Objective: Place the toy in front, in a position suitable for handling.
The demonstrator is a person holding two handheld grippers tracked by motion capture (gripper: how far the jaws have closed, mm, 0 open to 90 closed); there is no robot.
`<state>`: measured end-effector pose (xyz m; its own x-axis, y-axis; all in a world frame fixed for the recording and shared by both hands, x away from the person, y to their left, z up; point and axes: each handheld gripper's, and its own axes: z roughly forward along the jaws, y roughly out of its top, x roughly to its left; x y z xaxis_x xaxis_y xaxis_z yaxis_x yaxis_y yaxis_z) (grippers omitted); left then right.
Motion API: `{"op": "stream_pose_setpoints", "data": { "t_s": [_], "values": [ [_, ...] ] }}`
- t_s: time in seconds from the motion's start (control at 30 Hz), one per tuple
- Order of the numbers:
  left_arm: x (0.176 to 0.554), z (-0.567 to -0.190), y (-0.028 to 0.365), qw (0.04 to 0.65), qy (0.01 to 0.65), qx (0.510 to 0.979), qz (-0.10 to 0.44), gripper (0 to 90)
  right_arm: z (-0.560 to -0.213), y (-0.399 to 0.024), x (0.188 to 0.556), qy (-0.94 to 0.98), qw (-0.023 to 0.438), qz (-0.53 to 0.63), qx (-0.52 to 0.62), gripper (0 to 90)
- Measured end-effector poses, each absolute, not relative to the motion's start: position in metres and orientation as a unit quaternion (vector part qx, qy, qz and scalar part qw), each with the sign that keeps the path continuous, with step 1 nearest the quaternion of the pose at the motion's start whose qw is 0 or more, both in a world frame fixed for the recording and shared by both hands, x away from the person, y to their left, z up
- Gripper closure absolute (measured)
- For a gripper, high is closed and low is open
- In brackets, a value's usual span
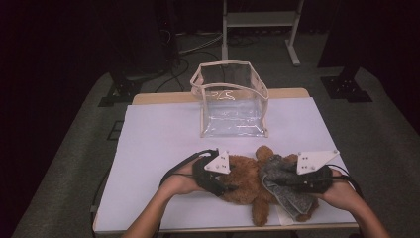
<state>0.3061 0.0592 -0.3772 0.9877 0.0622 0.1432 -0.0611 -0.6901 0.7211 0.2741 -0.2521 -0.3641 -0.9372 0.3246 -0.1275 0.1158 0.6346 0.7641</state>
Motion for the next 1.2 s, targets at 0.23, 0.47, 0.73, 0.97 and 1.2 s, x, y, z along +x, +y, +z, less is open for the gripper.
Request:
{"op": "stream_pose_setpoints", "data": {
  "t_s": [0.23, 0.47, 0.73, 0.97, 1.2],
  "values": [
    [0.306, -0.382, 0.051, 0.387, -0.001, 0.918, 0.084, 42.8, -0.357, -0.239, 0.28, 0.886, 0.142, 0.422, 0.129, 70.9],
    [0.311, -0.382, 0.034, 0.385, 0.005, 0.918, 0.094, 44.2, -0.355, -0.204, 0.28, 0.896, 0.141, 0.41, 0.096, 70.9],
    [0.308, -0.377, 0.047, 0.386, 0.0, 0.917, 0.095, 41.4, -0.366, -0.231, 0.285, 0.893, 0.133, 0.41, 0.128, 71.2],
    [0.314, -0.38, 0.044, 0.386, 0.006, 0.918, 0.085, 43.1, -0.354, -0.212, 0.281, 0.888, 0.131, 0.427, 0.108, 71.1],
    [0.316, -0.379, 0.052, 0.387, 0.014, 0.918, 0.081, 41.5, -0.363, -0.197, 0.286, 0.896, 0.127, 0.412, 0.1, 71.1]
  ]
}}
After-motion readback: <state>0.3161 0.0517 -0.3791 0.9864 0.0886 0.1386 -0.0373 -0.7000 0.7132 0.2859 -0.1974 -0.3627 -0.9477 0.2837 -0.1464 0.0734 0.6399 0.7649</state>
